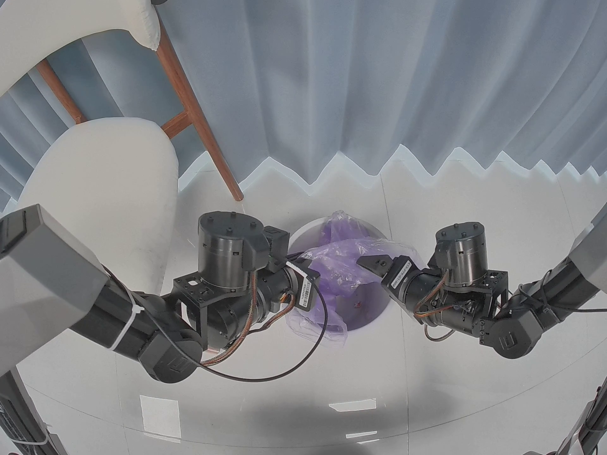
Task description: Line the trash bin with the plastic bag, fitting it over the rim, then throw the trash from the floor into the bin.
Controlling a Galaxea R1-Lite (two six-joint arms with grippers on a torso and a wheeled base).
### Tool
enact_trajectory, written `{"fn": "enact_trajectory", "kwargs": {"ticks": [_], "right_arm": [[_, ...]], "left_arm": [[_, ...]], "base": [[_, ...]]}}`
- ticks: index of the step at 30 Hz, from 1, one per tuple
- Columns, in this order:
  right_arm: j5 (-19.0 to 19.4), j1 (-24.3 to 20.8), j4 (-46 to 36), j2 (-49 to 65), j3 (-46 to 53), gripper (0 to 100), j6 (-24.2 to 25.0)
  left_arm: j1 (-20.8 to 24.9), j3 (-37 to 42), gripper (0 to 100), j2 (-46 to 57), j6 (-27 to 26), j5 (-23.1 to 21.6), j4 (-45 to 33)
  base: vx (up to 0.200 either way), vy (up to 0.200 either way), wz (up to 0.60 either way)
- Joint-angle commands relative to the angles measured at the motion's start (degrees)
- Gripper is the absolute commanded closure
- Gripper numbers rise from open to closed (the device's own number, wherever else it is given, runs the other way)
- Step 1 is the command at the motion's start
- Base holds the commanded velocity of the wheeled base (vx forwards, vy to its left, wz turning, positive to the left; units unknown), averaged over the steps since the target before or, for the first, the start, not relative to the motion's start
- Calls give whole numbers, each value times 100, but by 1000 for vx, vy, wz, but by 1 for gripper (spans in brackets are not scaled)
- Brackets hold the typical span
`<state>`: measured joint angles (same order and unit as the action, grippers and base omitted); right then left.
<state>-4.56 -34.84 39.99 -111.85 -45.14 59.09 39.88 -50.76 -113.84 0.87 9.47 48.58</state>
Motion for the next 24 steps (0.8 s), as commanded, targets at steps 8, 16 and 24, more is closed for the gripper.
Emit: {"fn": "enact_trajectory", "kwargs": {"ticks": [8, 16, 24], "right_arm": [[-1, 65, -870, -329, -1313, 0, 24], [-1, -137, -1555, -100, -1190, 0, 121], [-1, -146, -1564, -65, -917, 0, 279]], "left_arm": [[126, 31, 100, -7, 1, -7, 2], [143, 14, 100, -7, 1, 2, 2], [117, 5, 100, -33, 10, 11, 2]], "base": [[0, 0, 0], [0, 0, 0], [0, 0, 0]]}}
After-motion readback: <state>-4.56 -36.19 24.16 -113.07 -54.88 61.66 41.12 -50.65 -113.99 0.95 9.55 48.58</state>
